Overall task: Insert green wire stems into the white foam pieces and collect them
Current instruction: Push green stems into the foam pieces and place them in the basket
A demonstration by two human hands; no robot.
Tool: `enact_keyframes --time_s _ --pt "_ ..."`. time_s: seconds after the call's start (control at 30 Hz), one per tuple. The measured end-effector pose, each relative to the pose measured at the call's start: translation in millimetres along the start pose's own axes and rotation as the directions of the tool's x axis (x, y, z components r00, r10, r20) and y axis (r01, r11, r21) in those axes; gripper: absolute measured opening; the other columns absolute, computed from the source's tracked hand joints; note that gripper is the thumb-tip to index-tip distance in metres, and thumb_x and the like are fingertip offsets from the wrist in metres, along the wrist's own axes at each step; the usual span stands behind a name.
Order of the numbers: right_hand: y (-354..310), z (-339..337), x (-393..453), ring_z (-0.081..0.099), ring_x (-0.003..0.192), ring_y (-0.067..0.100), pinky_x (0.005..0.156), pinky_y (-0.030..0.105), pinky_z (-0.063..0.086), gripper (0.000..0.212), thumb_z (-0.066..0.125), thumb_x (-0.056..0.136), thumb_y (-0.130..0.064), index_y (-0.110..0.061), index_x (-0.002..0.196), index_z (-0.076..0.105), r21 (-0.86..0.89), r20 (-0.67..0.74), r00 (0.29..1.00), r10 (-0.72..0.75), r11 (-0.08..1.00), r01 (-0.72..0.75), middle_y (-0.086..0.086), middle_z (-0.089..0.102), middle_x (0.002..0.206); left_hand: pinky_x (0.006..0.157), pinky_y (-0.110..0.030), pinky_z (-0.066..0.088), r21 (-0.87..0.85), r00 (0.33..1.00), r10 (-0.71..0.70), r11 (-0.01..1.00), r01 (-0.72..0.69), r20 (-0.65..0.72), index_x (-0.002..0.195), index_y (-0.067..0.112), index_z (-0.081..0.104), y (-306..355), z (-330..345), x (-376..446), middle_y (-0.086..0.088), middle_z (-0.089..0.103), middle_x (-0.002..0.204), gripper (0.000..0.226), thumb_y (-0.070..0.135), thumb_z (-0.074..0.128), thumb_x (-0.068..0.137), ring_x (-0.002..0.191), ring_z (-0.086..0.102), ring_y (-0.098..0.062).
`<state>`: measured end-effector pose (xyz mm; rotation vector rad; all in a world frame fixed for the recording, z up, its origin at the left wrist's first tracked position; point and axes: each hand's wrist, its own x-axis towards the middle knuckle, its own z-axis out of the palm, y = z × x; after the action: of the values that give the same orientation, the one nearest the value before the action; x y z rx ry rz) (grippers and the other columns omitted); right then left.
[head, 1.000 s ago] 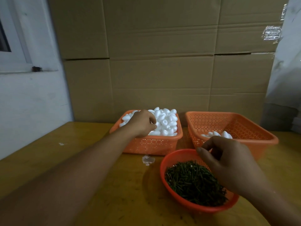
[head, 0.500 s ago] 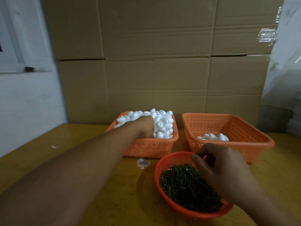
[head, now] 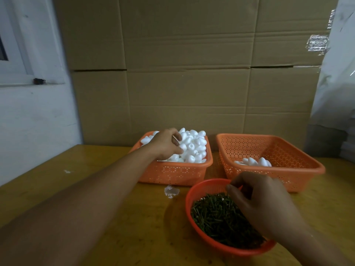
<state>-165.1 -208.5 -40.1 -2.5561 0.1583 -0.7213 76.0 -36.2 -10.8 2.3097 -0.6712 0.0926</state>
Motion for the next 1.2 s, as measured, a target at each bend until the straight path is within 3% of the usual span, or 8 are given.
enact_keyframes --time_s 0.1,0.3,0.53,0.67,0.73,0.9,1.07,1.2 --pt "0 1 0 0.061 0.053 0.004 0.055 0.039 0.057 0.013 0.066 0.084 -0.045 -0.034 0.079 0.067 -0.008 -0.008 1.000 -0.005 1.000 0.005 -0.013 0.065 0.059 0.067 -0.016 0.044 -0.121 0.993 0.115 0.986 -0.116 -0.019 0.120 0.031 0.064 2 0 -14 0.011 0.067 0.095 0.040 0.017 0.078 0.086 0.077 0.062 -0.002" --pt "3 1 1 0.061 0.059 0.002 0.061 0.032 0.056 0.014 0.076 0.084 -0.035 -0.032 0.074 0.067 -0.046 0.047 0.998 -0.046 0.998 0.048 -0.014 0.065 0.065 0.072 -0.012 0.048 -0.343 0.956 0.276 0.892 -0.294 -0.099 0.105 0.021 0.067 21 10 -56 0.023 0.069 0.090 0.014 0.015 0.070 0.093 0.078 0.064 0.005" --pt "3 -2 1 0.060 0.066 0.006 0.067 0.031 0.055 0.026 0.074 0.083 -0.046 -0.026 0.073 0.060 -0.191 0.257 0.966 0.003 0.980 0.047 -0.006 0.064 0.071 0.088 -0.042 0.056 -0.455 0.940 0.330 0.827 -0.330 -0.083 0.110 0.021 0.060 40 30 -108 0.003 0.070 0.101 0.021 0.009 0.068 0.095 0.095 0.068 -0.017" --pt "4 -1 -2 0.063 0.079 0.008 0.075 0.034 0.057 0.027 0.064 0.087 -0.056 -0.029 0.089 0.065 -0.284 0.350 0.937 -0.010 0.952 0.117 -0.008 0.066 0.084 0.085 -0.052 0.054 -0.450 0.921 0.389 0.817 -0.360 -0.031 0.118 0.037 0.056 44 40 -132 0.001 0.068 0.103 0.027 0.019 0.059 0.099 0.098 0.065 -0.031" --pt "4 0 -2 0.063 0.085 0.008 0.079 0.034 0.057 0.029 0.061 0.087 -0.058 -0.031 0.098 0.066 -0.270 0.407 0.913 -0.019 0.953 0.140 -0.009 0.067 0.090 0.085 -0.056 0.052 -0.417 0.913 0.408 0.827 -0.378 -0.018 0.114 0.039 0.059 44 43 -138 0.005 0.066 0.103 0.025 0.020 0.055 0.099 0.097 0.064 -0.029" --pt "2 3 -3 0.063 0.086 0.005 0.080 0.033 0.056 0.025 0.064 0.085 -0.046 -0.029 0.102 0.067 -0.217 0.497 0.867 -0.022 0.965 0.150 -0.010 0.070 0.095 0.091 -0.052 0.053 -0.400 0.930 0.365 0.861 -0.315 0.053 0.108 0.043 0.066 47 50 -149 0.016 0.065 0.096 0.021 0.030 0.054 0.097 0.096 0.064 -0.011" --pt "3 10 -3 0.065 0.084 0.011 0.079 0.036 0.057 0.020 0.061 0.087 -0.041 -0.026 0.097 0.068 -0.220 0.515 0.857 0.014 0.969 0.116 -0.009 0.068 0.092 0.086 -0.045 0.053 -0.522 0.921 0.377 0.807 -0.275 0.097 0.116 0.029 0.065 48 51 -154 -0.011 0.065 0.105 0.040 -0.002 0.061 0.090 0.098 0.065 -0.029" --pt "4 15 -3 0.064 0.080 0.013 0.076 0.036 0.057 0.019 0.063 0.088 -0.040 -0.023 0.094 0.068 -0.242 0.506 0.862 0.035 0.965 0.103 -0.007 0.067 0.087 0.091 -0.034 0.052 -0.538 0.922 0.382 0.791 -0.291 0.062 0.113 0.029 0.063 48 55 -154 -0.007 0.067 0.106 0.036 0.000 0.063 0.092 0.103 0.066 -0.019"
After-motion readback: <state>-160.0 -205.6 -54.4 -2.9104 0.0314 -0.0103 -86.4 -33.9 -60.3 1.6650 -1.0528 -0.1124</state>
